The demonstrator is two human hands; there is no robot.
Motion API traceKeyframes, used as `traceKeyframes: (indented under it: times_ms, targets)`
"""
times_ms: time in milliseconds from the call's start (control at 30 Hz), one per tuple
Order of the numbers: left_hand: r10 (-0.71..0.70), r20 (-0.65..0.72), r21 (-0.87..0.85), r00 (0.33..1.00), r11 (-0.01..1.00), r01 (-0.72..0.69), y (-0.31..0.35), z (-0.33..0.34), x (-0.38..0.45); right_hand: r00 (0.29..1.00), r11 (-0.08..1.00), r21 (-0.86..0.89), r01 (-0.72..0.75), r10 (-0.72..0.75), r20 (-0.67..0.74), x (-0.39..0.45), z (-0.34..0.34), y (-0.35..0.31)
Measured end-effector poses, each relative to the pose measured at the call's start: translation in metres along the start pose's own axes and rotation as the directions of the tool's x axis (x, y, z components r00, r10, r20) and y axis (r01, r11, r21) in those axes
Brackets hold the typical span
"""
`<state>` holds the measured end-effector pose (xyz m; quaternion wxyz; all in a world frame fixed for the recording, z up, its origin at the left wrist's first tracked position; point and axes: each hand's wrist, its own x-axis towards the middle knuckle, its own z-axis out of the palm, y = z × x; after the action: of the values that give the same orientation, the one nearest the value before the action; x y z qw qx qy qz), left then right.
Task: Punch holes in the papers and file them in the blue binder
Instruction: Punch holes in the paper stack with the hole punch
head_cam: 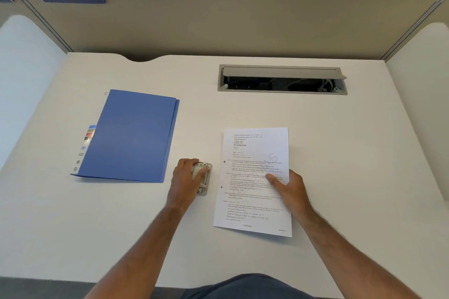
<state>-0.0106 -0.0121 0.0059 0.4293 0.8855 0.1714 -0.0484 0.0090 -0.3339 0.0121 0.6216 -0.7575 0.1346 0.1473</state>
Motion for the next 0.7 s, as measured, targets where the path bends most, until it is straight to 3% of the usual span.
traceKeyframes:
  times_ms: [433, 700]
  targets:
    - [-0.170, -0.081, -0.189, 0.982, 0.970, 0.153, -0.044, -0.054, -0.060, 1.000, 1.000, -0.029, 0.000, 0.000, -0.010, -0.016, -0.007, 0.013]
    - [-0.272, -0.160, -0.190, 0.949, 0.952, 0.241, -0.072, -0.090, -0.082, 1.000, 0.999, -0.031, 0.016, -0.016, 0.027, -0.021, -0.004, 0.018]
